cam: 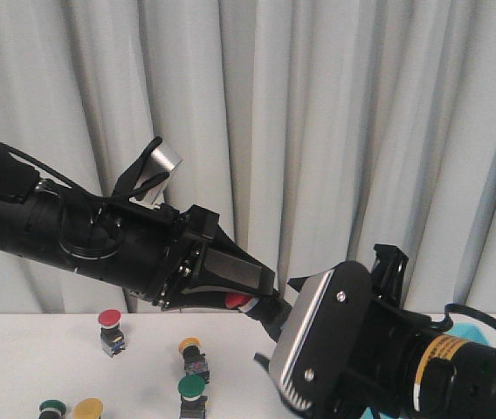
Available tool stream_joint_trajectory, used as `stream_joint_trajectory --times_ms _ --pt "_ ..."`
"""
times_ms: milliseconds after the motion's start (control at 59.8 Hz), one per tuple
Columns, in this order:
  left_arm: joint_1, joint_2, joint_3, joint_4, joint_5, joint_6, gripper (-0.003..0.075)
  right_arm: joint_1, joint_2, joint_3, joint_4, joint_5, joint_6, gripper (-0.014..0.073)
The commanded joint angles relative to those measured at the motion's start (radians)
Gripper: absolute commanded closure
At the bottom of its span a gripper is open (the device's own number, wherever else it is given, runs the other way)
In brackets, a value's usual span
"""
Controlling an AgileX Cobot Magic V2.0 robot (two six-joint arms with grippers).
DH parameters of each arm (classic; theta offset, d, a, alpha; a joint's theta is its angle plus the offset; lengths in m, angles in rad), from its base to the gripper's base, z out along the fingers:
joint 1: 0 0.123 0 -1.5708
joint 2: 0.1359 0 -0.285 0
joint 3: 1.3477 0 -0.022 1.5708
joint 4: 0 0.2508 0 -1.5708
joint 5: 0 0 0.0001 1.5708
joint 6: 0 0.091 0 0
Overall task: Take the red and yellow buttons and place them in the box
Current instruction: 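Lift the red button and carry it toward the right gripper, then grasp the red button's base with the right gripper, open left gripper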
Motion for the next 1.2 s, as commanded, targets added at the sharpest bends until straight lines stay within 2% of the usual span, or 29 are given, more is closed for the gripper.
stream_joint_trajectory --times_ms 0,284,418,652,836,1054,1187 --pt "-0.005 -0.05 -0.024 -0.074 -0.003 -0.001 0.0594 -0.025 -0.018 -0.036 -0.001 -0.114 0.045 0.0163" --pt "-0.005 -0.05 -0.024 -0.074 -0.01 -0.001 0.0594 -0.023 -0.012 -0.036 0.001 -0.141 0.048 0.0482" --pt "-0.005 -0.05 -0.024 -0.074 -0.055 -0.001 0.0591 -0.023 -0.012 -0.036 0.002 -0.137 0.048 0.0563" --pt "-0.005 -0.051 -0.024 -0.065 -0.137 -0.01 0.0539 -0.023 -0.012 -0.036 0.002 -0.131 0.048 0.0568" --pt "-0.005 -0.051 -0.024 -0.068 -0.181 -0.011 0.0413 -0.023 -0.012 -0.036 0.0 -0.12 0.047 0.0564" --pt "-0.005 -0.051 -0.024 -0.072 -0.221 -0.061 0.0223 -0.023 -0.013 -0.036 -0.001 -0.114 0.047 0.0559" --pt "-0.005 -0.051 -0.024 -0.072 -0.218 -0.03 0.0151 -0.023 -0.013 -0.036 -0.001 -0.107 0.047 0.0555"
